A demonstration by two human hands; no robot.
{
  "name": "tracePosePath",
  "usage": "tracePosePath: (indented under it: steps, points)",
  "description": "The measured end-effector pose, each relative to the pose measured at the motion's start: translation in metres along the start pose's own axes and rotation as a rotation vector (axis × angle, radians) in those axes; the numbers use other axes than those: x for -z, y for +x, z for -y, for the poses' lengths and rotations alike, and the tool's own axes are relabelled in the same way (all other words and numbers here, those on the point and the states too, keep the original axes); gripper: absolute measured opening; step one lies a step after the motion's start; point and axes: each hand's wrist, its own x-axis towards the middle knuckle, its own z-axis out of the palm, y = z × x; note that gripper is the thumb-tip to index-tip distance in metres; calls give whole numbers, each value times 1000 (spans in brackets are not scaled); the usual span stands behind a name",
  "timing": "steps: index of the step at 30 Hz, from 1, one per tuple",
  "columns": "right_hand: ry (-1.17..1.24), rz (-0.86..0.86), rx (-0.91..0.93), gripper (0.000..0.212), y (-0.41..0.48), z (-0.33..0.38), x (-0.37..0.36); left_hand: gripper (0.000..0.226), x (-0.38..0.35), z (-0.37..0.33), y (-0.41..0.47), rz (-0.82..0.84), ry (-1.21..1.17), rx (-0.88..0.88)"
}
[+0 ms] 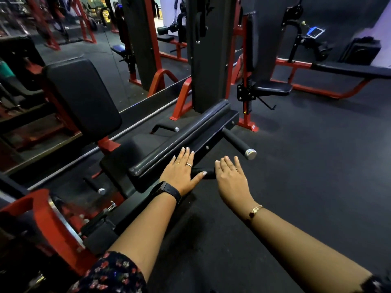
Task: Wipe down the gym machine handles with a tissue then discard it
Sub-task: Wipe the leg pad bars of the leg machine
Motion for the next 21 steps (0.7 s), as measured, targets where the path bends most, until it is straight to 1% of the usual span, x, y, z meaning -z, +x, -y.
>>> tracePosePath:
  steps: [1,4,5,6,8,10,12,14,18,19,21]
  points:
    - [11,-6,41,53,1,1,-1,86,0,1,0,2,-1,1]
    - [25,-54,258,52,-16,-18,-4,87,-1,1,0,-3,-3,3]
    - [22,-66,289,51,-24,-27,-2,88,-1,1,0,-5,-1,2]
    - [18,-77,279,50,-28,-34,0,90,-1,0,1,-7,2,1]
    - [6,-99,180,50,-29,-39,2,93,-1,1,1,-5,-2,0]
    - [1,-84,61,51,-18,-30,-1,93,-2,1,2,0,-5,1]
    - [12,-59,-16,51,-9,-15,0,90,-3,2,2,9,-3,3]
    - [41,-60,-11,52,-11,-9,0,87,-3,2,2,12,-10,6]
    - [89,-92,163,53,-40,-28,1,92,-1,1,2,36,-3,14]
    - [95,-89,155,53,-43,-33,3,93,-1,1,1,39,-1,18]
    - [109,-63,49,54,-36,-33,5,94,0,-1,2,41,-2,20]
